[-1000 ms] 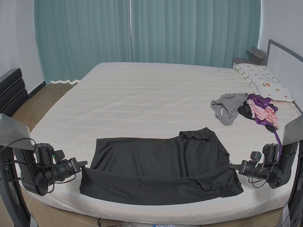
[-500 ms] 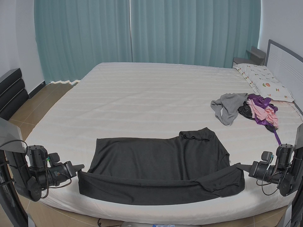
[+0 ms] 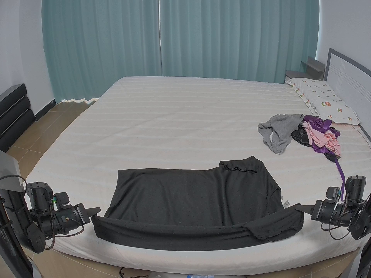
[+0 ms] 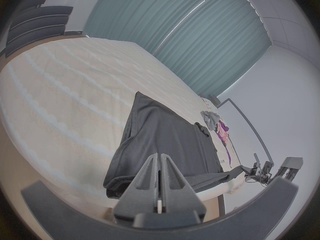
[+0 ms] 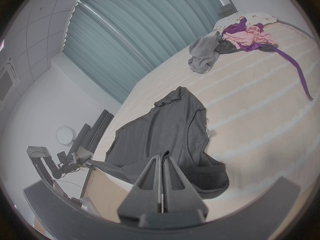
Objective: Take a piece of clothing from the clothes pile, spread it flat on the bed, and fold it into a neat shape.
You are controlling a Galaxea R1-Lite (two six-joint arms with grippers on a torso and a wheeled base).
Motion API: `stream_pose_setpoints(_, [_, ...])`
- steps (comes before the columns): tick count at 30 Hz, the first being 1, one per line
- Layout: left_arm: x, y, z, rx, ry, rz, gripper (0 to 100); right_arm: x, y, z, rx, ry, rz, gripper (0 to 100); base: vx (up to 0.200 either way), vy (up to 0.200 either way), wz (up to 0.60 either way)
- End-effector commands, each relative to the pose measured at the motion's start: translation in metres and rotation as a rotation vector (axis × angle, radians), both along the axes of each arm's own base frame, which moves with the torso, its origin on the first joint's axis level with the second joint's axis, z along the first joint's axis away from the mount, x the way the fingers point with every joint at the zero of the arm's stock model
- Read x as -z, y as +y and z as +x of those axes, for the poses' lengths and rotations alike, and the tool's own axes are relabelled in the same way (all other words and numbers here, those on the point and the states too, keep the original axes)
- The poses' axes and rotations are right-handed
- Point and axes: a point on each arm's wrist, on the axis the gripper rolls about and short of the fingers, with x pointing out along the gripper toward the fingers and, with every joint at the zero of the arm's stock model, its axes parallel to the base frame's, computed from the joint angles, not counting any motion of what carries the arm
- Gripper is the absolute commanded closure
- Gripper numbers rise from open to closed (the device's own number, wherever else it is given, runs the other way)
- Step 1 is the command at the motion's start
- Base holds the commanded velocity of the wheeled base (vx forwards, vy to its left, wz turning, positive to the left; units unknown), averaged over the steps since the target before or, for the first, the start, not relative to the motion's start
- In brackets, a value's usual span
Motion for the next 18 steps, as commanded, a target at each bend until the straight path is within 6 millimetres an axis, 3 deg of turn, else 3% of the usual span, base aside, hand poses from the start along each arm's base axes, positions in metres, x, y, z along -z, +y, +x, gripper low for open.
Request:
stream_pose_setpoints(1, [-0.006, 0.000, -0.006, -0.008, -0.014, -0.005, 100, -0.013, -0.001, -0.011, 0.007, -0.039, -0.014, 100, 0.000, 0.000, 0.00])
stream_pose_setpoints(18, [-0.010, 0.007, -0.013, -0.045, -0.007, -0.007, 100, -0.020, 0.001, -0.029, -0.028, -0.012, -0.084, 100, 0.000, 0.000, 0.00])
